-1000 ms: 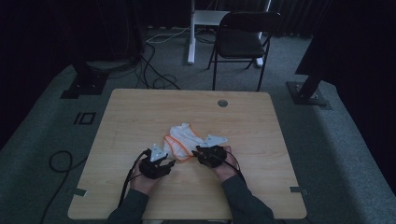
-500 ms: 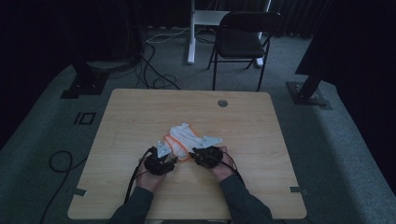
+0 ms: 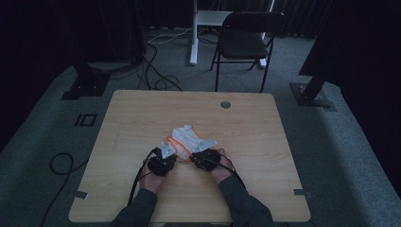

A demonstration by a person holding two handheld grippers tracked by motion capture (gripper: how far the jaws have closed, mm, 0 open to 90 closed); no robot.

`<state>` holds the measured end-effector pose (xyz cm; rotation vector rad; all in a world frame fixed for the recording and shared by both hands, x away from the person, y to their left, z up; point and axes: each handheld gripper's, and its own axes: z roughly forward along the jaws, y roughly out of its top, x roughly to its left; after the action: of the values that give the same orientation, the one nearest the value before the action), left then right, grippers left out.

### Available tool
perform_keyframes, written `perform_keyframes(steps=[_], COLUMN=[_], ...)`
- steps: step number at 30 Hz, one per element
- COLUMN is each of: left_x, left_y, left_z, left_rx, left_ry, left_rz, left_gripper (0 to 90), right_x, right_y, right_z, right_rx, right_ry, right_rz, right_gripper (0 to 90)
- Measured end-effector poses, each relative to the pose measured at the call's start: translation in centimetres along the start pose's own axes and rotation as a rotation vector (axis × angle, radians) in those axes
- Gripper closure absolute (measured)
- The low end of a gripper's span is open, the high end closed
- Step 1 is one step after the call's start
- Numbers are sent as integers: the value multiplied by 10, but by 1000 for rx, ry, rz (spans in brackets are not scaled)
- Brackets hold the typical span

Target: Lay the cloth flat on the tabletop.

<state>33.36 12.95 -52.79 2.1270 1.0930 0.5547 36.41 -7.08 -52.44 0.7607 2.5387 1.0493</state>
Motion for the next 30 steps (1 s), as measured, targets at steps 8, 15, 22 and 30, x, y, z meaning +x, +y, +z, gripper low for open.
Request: perform_keyframes(steps=[8,15,22,30], left_x=[4,16,30,33], left_y=[-13,-28,-26,-24], left_z=[-20,-34,-42,-45], left_rx=[-21,-12,-15,-21], left_ry=[-9,18,13,24], left_rz=[23,25,-11,-1], left_gripper=[876,879,879,701], right_x=[-5,-18,-26,-21], right_y=[5,18,23,20], right_z=[-14,-33,-44,-36], right_rx=[-40,-99,-130,-102], right_ry=[-28,-93,-111,-85], right_rz=[-14,2,13,-3], right_gripper=[894,898,899,897])
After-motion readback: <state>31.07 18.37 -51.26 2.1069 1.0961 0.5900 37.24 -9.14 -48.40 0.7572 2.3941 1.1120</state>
